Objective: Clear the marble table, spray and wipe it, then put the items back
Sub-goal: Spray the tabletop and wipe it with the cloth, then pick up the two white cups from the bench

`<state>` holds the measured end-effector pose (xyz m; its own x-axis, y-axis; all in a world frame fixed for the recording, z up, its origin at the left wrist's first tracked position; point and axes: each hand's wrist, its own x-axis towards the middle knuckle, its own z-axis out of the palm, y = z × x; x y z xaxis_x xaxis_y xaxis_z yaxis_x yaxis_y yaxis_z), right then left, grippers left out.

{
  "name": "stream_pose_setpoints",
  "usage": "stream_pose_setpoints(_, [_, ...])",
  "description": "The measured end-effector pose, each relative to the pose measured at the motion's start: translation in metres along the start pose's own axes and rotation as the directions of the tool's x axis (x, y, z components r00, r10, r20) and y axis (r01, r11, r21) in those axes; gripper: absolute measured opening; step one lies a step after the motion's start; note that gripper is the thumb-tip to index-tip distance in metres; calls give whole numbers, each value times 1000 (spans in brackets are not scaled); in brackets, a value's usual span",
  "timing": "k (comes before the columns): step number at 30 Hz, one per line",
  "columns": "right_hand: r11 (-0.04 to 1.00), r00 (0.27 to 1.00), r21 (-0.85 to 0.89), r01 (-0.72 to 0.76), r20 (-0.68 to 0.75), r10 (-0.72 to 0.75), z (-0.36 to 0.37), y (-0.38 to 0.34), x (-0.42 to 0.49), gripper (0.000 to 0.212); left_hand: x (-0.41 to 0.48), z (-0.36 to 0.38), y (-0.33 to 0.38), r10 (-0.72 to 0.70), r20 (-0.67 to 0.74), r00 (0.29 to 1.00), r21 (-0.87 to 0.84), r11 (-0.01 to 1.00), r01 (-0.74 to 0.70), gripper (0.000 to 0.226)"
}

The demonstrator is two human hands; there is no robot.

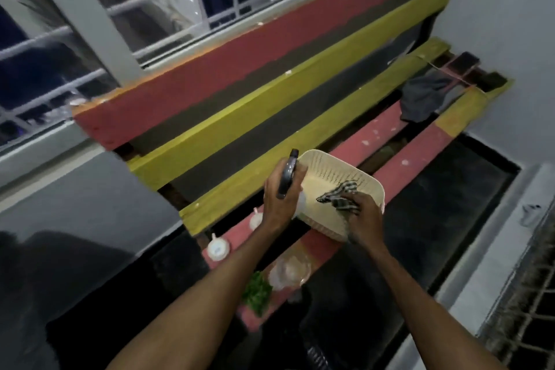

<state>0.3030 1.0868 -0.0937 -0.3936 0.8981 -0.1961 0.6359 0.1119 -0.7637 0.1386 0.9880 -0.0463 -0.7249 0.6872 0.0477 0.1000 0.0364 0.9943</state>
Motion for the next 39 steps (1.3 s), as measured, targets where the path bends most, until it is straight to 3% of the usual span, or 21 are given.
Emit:
stream_pose_setpoints(9, [973, 992, -221, -71, 84, 92, 45, 94, 109, 36, 91, 105, -155, -2, 157, 988, 54, 999, -7, 22])
stream_pose_setpoints(13, [936, 976, -343, -82, 160, 144, 64, 122, 124, 35, 100, 110, -191, -54, 331, 942, 141, 990, 7, 27])
stream_pose_setpoints(17, [925, 942, -369, -93, 269, 202, 70, 136, 122, 43, 107, 102, -202, -195, 513, 836, 270, 961, 59, 44])
stream_pose_setpoints(20, [944, 924, -325, -56, 342, 172, 60, 133, 123, 44, 116, 92, -195, -308, 549, 777, 485, 874, 3, 89])
stream_pose_setpoints(22, [967, 940, -249, -45, 318, 125, 49, 120, 122, 36, 120, 84, -182, -385, 568, 727, 604, 795, -51, 108])
stream_pose_setpoints(24, [977, 983, -213, 8, 182, 32, 44, 98, 109, 26, 119, 65, -161, -401, 576, 712, 632, 772, -77, 104])
stream_pose_setpoints(25, [974, 997, -224, 20, 74, -4, 44, 85, 96, 27, 116, 50, -149, -378, 567, 731, 627, 774, -87, 96])
stream_pose_setpoints(27, [971, 981, -237, 43, -172, -86, 51, 56, 61, 34, 100, 13, -127, -237, 493, 837, 563, 820, -99, 73])
stream_pose_setpoints(29, [957, 924, -204, 206, -282, -259, 76, 26, 16, 31, 69, -36, -119, -61, 239, 969, 447, 893, -54, 50])
stream_pose_setpoints(31, [896, 882, -160, 415, -170, -439, 111, 11, -18, 25, 30, -82, -125, -17, -119, 993, 363, 930, 59, 37])
stream_pose_setpoints(32, [876, 877, -112, 469, -62, -477, 133, 8, -28, 24, 9, -105, -135, -54, -284, 957, 336, 930, 152, 36])
stream_pose_setpoints(34, [908, 904, -70, 414, 145, -401, 175, 11, -35, 29, -29, -141, -163, -212, -476, 853, 282, 883, 376, 47])
stream_pose_setpoints(36, [955, 928, -149, 255, 314, -199, 210, 21, -29, 53, -54, -160, -193, -385, -441, 810, 264, 807, 528, 67])
stream_pose_setpoints(39, [937, 917, -296, 184, 395, -55, 244, 39, -10, 86, -71, -168, -232, -441, -262, 859, 374, 774, 511, 89])
